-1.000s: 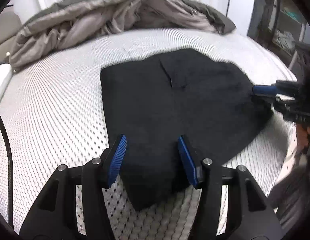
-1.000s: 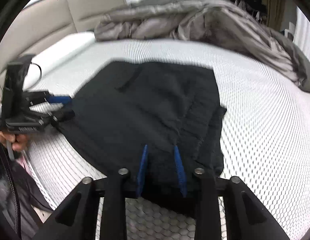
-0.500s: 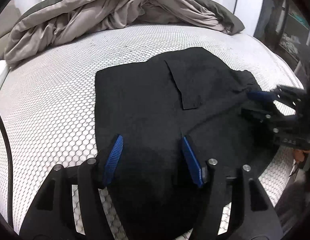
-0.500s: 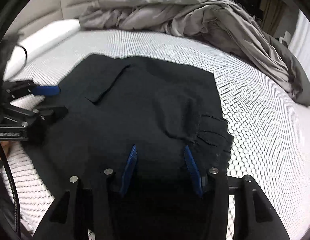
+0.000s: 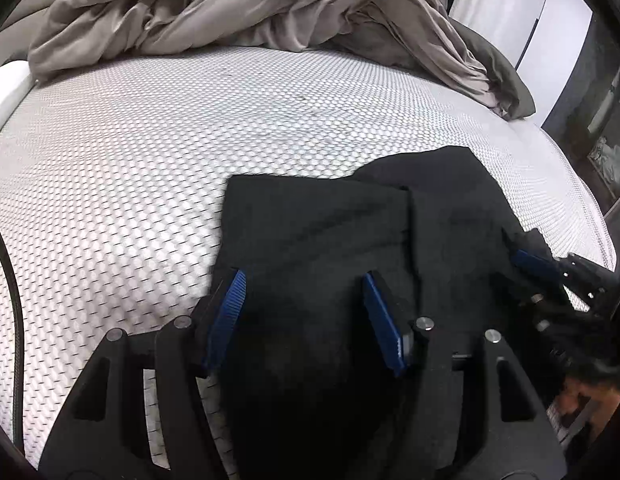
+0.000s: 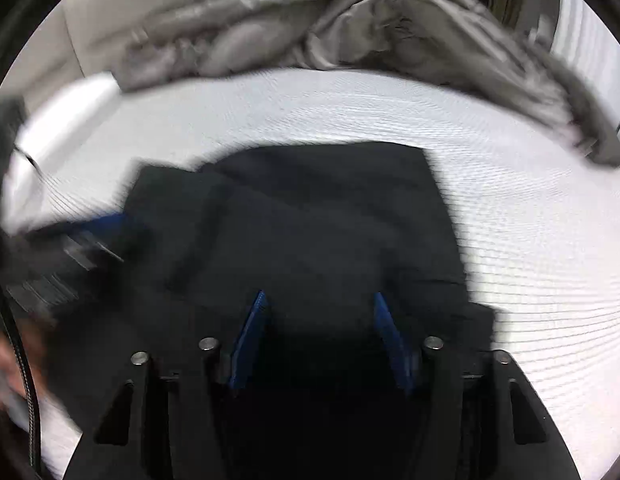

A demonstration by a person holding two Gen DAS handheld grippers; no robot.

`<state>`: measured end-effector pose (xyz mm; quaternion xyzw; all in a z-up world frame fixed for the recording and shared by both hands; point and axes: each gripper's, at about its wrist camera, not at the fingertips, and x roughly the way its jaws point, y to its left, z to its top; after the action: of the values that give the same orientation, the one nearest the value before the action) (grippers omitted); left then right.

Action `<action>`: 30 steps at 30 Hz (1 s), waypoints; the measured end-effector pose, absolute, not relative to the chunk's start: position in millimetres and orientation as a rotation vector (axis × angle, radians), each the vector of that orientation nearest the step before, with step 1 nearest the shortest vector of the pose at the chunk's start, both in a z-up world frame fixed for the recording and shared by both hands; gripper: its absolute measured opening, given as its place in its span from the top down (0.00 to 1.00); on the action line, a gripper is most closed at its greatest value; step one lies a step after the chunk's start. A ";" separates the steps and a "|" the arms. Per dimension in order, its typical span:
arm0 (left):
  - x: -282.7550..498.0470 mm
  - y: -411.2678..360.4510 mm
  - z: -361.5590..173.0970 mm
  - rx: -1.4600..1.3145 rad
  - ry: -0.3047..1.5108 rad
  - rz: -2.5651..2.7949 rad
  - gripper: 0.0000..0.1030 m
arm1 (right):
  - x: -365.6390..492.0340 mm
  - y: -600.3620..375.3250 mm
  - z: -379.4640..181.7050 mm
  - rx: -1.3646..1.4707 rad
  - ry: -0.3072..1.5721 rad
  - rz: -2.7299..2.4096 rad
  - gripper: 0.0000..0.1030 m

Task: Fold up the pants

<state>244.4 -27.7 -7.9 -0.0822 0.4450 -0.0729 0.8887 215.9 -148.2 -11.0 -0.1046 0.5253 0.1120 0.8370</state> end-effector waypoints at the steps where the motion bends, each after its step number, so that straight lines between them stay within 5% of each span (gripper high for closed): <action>1: 241.9 -24.3 -6.5 -0.174 0.923 -0.153 0.43 | 212.7 -154.8 -9.1 -0.212 1.119 0.250 0.60; 3: 230.8 -13.3 -1.6 -0.188 0.934 -0.134 0.43 | 202.2 -169.3 6.2 -0.137 1.103 0.317 0.57; 5: 216.5 -1.9 1.8 -0.213 0.934 -0.128 0.43 | 189.9 -184.4 23.8 -0.069 1.063 0.372 0.32; 7: 201.3 10.2 0.2 -0.239 0.942 -0.122 0.41 | 179.0 -205.8 37.1 -0.023 1.016 0.351 0.28; 13: 157.9 27.0 -13.0 -0.335 0.953 -0.149 0.41 | 193.1 -261.1 -5.7 0.296 1.214 0.295 0.34; 16: 169.9 22.4 -11.1 -0.330 0.947 -0.196 0.65 | 191.9 -263.8 -19.4 0.415 1.220 0.296 0.46; 20: 191.0 15.1 -5.5 -0.300 0.952 -0.157 0.67 | 198.3 -250.5 -23.8 0.463 1.204 0.309 0.55; 27: 190.8 10.7 -0.8 -0.269 0.935 -0.137 0.67 | 187.1 -237.5 -20.7 0.365 1.199 0.298 0.54; 30: 180.7 6.3 4.9 -0.192 0.916 -0.093 0.64 | 178.7 -235.0 -12.3 0.291 1.183 0.284 0.40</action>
<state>180.7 6.3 4.9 -0.0926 0.4414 -0.0448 0.8914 178.7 -235.0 -12.3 0.1362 0.5537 0.1331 0.8107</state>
